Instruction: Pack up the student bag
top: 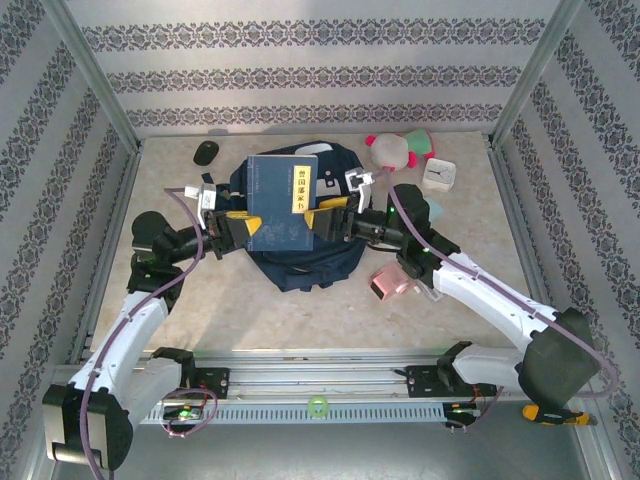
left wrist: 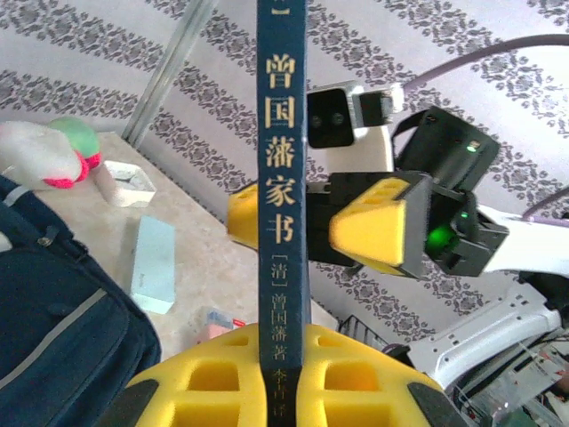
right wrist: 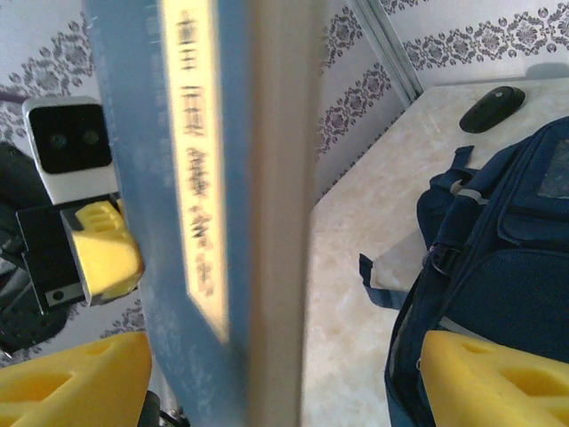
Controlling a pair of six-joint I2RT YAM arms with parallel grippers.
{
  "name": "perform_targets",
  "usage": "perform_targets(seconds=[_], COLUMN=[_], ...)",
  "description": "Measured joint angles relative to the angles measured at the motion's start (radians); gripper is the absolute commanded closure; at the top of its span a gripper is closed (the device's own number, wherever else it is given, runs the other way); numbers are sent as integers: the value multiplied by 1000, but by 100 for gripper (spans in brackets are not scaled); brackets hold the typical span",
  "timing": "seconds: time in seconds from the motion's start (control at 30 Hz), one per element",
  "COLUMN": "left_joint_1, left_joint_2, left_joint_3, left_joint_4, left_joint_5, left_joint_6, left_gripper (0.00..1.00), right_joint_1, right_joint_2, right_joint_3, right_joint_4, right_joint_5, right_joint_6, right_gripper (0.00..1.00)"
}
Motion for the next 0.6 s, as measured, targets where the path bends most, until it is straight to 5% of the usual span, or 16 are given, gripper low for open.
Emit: perform_targets(seconds=[0.17,0.3,0.37,0.43,0.53,0.6], left_joint_1=[-16,-42,-52,-57,-60,-60], left_joint_2=[3,15,25,30,16,-18], left_joint_3=[-5,-8,-13,-21,-23,-6], left_joint_4=[96,171,200,214,167,36], left_joint_5=[-1,-8,-13,-18,-48,-85], left_joint_6=[-51,-93,-109,-117,-76,14], left_gripper=[100,100,96,80,45,35], right_joint_1=[0,1,1,0,-12,-28], right_joint_2=[18,59,69,72,59,24], right_joint_3=[-8,-17,-24,-32,-68,-121], right_joint_4=[109,234,274,305,338,320], right_joint_5=[-116,-240,-281,-308,-317,-300], right_joint_6=[76,154,180,199,190,138], right_gripper=[30,52,74,96,100,100])
